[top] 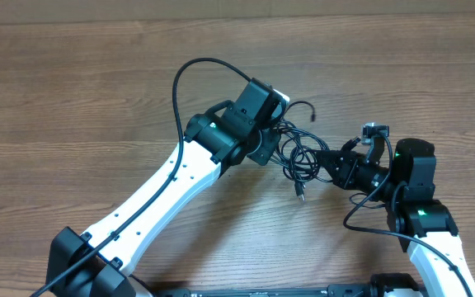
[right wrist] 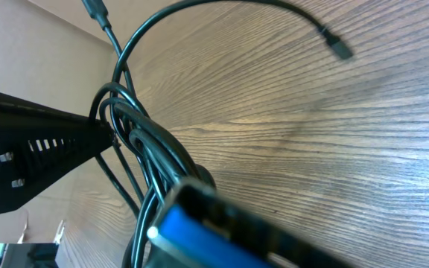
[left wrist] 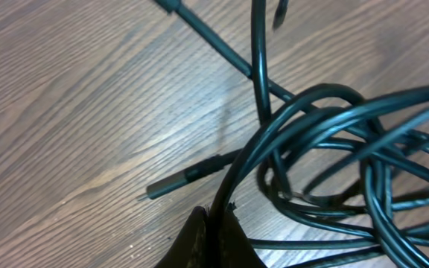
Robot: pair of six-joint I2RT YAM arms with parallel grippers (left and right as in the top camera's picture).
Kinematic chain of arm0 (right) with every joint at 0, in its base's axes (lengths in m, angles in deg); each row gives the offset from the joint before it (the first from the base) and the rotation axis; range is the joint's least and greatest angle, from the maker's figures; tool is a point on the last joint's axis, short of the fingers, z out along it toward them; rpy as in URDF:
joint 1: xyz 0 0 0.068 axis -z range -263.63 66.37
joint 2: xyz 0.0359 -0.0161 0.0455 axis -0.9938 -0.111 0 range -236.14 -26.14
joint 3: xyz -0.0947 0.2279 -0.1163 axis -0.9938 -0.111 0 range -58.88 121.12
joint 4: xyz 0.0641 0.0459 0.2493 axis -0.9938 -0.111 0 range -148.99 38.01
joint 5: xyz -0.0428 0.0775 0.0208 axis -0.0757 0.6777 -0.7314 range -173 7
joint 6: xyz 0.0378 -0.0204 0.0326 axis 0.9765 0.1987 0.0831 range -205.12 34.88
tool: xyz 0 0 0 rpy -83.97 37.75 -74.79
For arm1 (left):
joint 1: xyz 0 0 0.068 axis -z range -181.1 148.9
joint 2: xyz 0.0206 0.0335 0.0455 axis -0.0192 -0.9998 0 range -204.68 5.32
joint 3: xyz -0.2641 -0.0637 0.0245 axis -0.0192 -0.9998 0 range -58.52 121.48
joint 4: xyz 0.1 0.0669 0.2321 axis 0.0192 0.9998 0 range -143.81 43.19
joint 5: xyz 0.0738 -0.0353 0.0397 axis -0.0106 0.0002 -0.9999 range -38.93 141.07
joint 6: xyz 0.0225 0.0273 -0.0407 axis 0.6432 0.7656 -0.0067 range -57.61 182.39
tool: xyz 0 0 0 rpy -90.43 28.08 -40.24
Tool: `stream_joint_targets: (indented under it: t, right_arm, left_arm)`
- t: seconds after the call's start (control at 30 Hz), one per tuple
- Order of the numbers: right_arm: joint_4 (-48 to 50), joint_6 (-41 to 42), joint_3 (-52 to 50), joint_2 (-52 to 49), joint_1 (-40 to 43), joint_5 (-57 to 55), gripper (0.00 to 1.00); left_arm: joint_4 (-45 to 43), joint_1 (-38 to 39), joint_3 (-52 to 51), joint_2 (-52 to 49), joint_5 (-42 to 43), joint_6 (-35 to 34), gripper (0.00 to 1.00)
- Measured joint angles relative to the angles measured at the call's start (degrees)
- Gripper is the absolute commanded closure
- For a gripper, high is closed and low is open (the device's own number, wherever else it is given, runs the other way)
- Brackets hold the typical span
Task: Untangle cables
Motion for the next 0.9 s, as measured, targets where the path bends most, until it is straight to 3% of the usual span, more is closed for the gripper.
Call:
stream_joint_targets:
  t: [0.37,0.63,0.9]
  right_arm:
    - [-0.2,2.8,0.0,0.0,0.0,0.2,0.96]
    - [-2.9,6.4,0.0,-0.1,0.6,-3.6,0.96]
    - [-2.6,8.1,0.0,-0.1,0.6,-4.4,0.96]
  left_arm:
    - [3.3,-0.8,0.1,0.0,-2.7,-3.7,0.96]
    - [10.4,-6.8,0.2,0.0,-7.2,-9.5,0.96]
    - [11.4,-10.9,0.2,0.0,-7.5,-12.9,0.96]
